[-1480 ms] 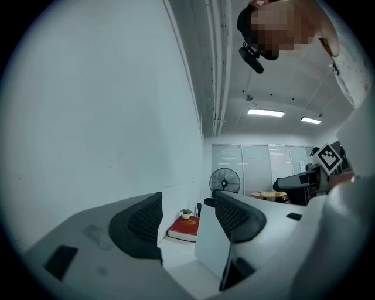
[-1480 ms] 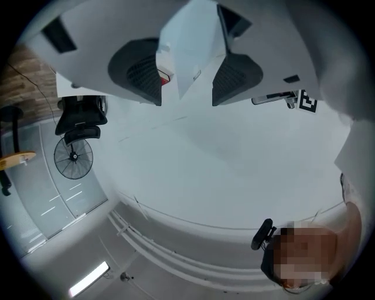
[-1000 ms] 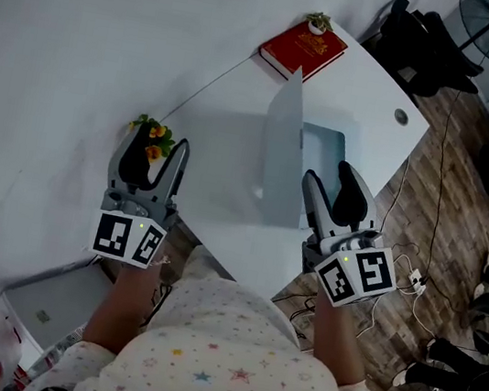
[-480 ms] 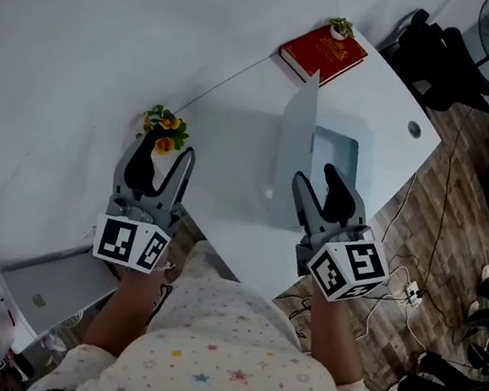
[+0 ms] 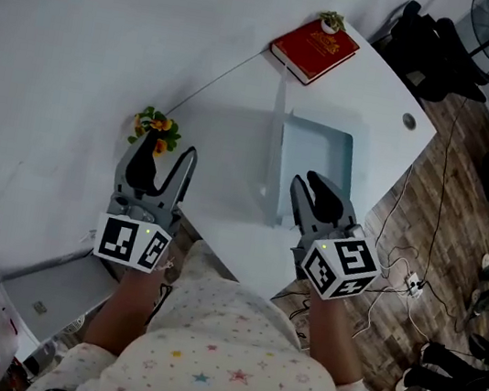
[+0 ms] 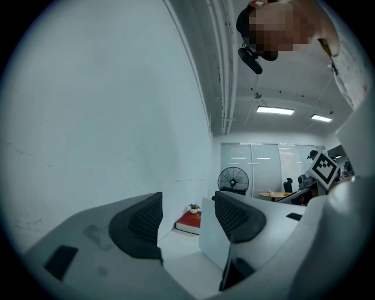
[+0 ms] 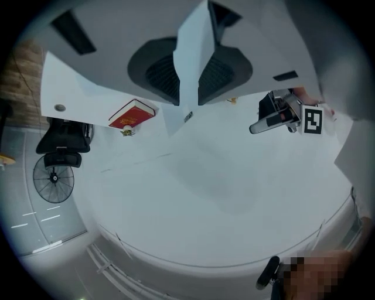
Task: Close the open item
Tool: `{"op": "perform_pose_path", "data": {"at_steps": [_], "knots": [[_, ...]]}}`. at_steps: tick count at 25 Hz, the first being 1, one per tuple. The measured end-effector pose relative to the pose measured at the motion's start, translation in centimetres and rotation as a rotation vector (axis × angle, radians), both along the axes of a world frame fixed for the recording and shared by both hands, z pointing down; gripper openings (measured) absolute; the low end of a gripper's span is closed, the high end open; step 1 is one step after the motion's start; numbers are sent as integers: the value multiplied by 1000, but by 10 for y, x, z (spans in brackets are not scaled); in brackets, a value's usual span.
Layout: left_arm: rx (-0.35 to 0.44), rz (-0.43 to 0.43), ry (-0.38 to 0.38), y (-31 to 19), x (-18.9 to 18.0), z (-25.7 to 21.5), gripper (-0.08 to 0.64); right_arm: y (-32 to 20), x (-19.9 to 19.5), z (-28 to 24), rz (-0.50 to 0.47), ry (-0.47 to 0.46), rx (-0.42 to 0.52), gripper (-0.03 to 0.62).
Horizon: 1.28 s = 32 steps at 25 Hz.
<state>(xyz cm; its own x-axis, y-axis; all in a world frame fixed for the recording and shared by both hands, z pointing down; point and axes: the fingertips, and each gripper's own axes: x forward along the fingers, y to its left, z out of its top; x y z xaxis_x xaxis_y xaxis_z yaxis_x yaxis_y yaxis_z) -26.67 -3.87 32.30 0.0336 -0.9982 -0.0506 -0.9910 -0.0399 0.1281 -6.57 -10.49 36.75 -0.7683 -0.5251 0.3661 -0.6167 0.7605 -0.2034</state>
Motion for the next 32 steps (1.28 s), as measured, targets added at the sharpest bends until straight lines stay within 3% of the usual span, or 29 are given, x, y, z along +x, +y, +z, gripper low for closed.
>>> {"op": "perform_pose_path", "data": {"at_steps": [4, 8, 10, 13, 17, 20, 26, 32], "knots": [[4, 12, -1, -5, 3, -1, 261, 1, -4, -12, -1, -65, 6, 103], [6, 14, -5, -5, 5, -2, 261, 0, -15, -30, -19, -169, -1, 174], [3, 11, -5, -5, 4, -1, 261, 6, -31, -30, -73, -145, -11, 205], [-2, 4, -2, -4, 3, 1, 261, 22, -57, -11, -163, -21, -19, 262], [-1, -5, -3, -3, 1, 0, 261, 24, -61, 11, -155, 113, -6, 258], [-1, -16, -4, -2, -3, 0, 261, 18, -52, 15, -120, 111, -14, 244], [-7, -18, -2, -1, -7, 4, 261, 7, -30, 16, -61, 113, -11, 139], [-6, 10, -3, -4, 0, 4, 261, -2, 0, 20, 15, 124, -8, 100]]}}
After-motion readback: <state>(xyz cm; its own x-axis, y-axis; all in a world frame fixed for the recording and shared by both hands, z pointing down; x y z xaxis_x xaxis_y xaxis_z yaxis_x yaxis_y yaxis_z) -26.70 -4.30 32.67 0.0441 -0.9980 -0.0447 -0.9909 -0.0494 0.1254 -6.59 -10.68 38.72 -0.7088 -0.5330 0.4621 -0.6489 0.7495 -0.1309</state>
